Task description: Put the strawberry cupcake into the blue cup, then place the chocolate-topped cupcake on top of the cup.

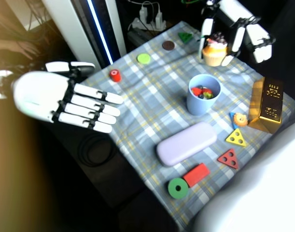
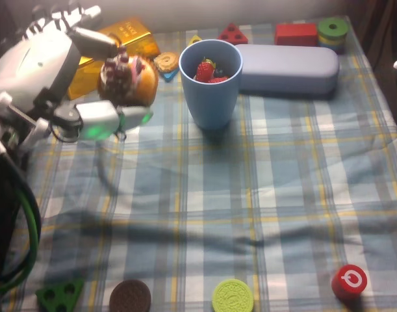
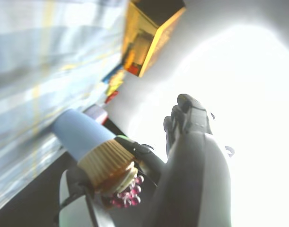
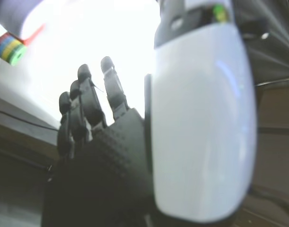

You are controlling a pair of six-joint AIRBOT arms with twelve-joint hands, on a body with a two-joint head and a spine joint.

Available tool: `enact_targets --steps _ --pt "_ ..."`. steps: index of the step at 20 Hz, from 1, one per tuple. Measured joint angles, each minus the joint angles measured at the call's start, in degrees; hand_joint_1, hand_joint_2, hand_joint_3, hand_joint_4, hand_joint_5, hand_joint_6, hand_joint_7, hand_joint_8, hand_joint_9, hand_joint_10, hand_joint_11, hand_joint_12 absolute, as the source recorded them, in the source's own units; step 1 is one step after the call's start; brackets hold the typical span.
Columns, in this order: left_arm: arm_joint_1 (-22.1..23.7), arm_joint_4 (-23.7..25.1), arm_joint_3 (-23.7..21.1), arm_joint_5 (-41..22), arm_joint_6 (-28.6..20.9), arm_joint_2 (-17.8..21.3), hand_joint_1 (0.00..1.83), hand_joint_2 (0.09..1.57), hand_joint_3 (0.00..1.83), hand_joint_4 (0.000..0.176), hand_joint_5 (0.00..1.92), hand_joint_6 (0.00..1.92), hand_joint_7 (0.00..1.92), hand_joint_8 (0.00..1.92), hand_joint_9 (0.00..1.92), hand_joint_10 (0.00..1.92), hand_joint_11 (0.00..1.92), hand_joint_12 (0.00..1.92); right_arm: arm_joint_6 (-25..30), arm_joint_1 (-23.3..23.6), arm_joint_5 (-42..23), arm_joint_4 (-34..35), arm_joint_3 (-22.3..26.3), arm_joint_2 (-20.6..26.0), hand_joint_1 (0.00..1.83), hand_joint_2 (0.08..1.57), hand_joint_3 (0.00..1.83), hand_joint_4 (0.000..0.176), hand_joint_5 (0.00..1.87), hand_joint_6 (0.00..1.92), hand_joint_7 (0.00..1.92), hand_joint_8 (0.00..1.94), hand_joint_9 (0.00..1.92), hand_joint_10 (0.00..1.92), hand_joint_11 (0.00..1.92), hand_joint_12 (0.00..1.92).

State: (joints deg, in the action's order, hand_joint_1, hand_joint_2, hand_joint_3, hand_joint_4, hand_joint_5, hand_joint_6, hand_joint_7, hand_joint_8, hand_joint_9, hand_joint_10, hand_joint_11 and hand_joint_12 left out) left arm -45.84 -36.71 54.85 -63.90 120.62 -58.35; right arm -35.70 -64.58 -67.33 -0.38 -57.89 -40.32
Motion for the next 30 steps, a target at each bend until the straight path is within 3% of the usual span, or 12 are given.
enact_targets --steps 2,6,9,16,18,19,20,21,22,24,29,30 --pt "2.51 2.51 1.07 1.38 0.02 -0.13 1.03 1.09 0.00 0.176 1.02 0.91 0.29 0.00 0.17 0.00 0.00 0.26 0.00 0.00 0.02 0.04 0.00 -0.13 0.09 0.97 0.00 0.002 0.03 0.00 0.19 0.00 0.08 0.00 0.00 0.17" --pt "7.72 5.03 4.15 5.29 0.00 -2.14 1.03 1.08 0.00 0.176 1.02 0.90 0.31 0.00 0.13 0.00 0.00 0.00 0.11 -0.61 0.09 0.46 -0.13 -0.46 0.09 0.96 0.00 0.002 0.03 0.00 0.17 0.00 0.08 0.00 0.00 0.23" --pt "9.97 7.17 6.45 7.13 -0.02 -4.42 1.05 1.05 0.01 0.176 1.08 0.80 0.34 0.00 0.27 0.00 0.08 0.47 0.98 -0.66 0.07 0.24 -0.24 -0.61 0.12 0.94 0.00 0.005 0.05 0.00 0.18 0.00 0.10 0.00 0.00 0.39" --pt "12.59 7.96 11.78 11.47 -1.99 -10.73 1.05 1.05 0.00 0.176 1.11 0.76 0.33 0.00 0.25 0.01 0.05 0.40 1.09 -0.85 -0.13 0.37 -0.37 -0.76 0.06 0.98 0.00 0.000 0.04 0.00 0.20 0.01 0.10 0.01 0.00 0.19" --pt "12.50 8.07 12.59 12.41 -4.92 -11.19 1.05 1.06 0.00 0.176 1.07 0.82 0.33 0.00 0.27 0.00 0.04 0.49 1.14 -1.36 -0.20 0.17 -0.59 -0.81 0.08 0.95 0.00 0.027 0.05 0.00 0.19 0.00 0.08 0.01 0.00 0.06" --pt "12.24 8.37 12.90 12.68 -7.17 -11.19 1.04 1.04 0.00 0.155 0.90 0.31 0.30 0.00 0.24 0.00 0.01 0.49 1.14 -1.40 -0.07 0.28 -0.66 -0.81 0.08 0.95 0.00 0.035 0.06 0.00 0.19 0.00 0.08 0.01 0.00 0.05" --pt "12.11 8.61 13.00 13.31 -7.61 -11.17 1.05 1.05 0.00 0.175 0.89 0.30 0.29 0.01 0.24 0.01 0.01 0.51 1.16 -1.40 -0.17 0.46 -0.66 -0.81 0.06 0.95 0.00 0.040 0.05 0.00 0.19 0.00 0.07 0.00 0.00 0.03" --pt "12.09 8.90 13.00 13.49 -7.63 -11.17 1.05 1.05 0.00 0.175 0.89 0.30 0.29 0.01 0.24 0.01 0.01 0.51 1.16 -1.40 -0.17 0.42 -0.66 -0.85 0.06 0.95 0.00 0.040 0.05 0.00 0.19 0.00 0.07 0.00 0.00 0.03" --pt "12.09 9.14 13.00 13.57 -7.63 -11.17 1.04 1.08 0.00 0.176 1.01 0.74 0.31 0.00 0.26 0.00 0.01 0.53 1.18 -1.40 -0.24 0.35 -0.66 -0.92 0.06 0.96 0.00 0.030 0.05 0.00 0.19 0.00 0.07 0.00 0.00 0.03" --pt "11.98 9.33 13.00 14.03 -7.67 -11.17 1.01 1.00 0.00 0.176 0.90 0.10 0.29 0.00 0.25 0.01 0.01 0.54 1.18 -1.40 -0.20 0.22 -0.66 -1.03 0.09 0.98 0.00 0.026 0.04 0.00 0.17 0.00 0.05 0.00 0.00 0.00" --pt "10.91 9.07 13.14 16.09 -7.82 -11.17 1.01 0.99 0.00 0.176 0.89 0.00 0.29 0.00 0.25 0.00 0.04 0.50 1.38 -1.46 -0.28 0.44 -0.70 -1.42 0.11 1.00 0.01 0.021 0.05 0.00 0.19 0.01 0.08 0.01 0.06 0.03" --pt "10.91 9.16 13.14 16.15 -7.85 -11.15 1.00 0.98 0.00 0.176 0.87 0.00 0.28 0.00 0.24 0.00 0.04 0.42 1.40 -1.46 -0.24 0.17 -0.70 -1.49 0.13 1.01 0.01 0.005 0.05 0.00 0.18 0.00 0.06 0.00 0.03 0.02"
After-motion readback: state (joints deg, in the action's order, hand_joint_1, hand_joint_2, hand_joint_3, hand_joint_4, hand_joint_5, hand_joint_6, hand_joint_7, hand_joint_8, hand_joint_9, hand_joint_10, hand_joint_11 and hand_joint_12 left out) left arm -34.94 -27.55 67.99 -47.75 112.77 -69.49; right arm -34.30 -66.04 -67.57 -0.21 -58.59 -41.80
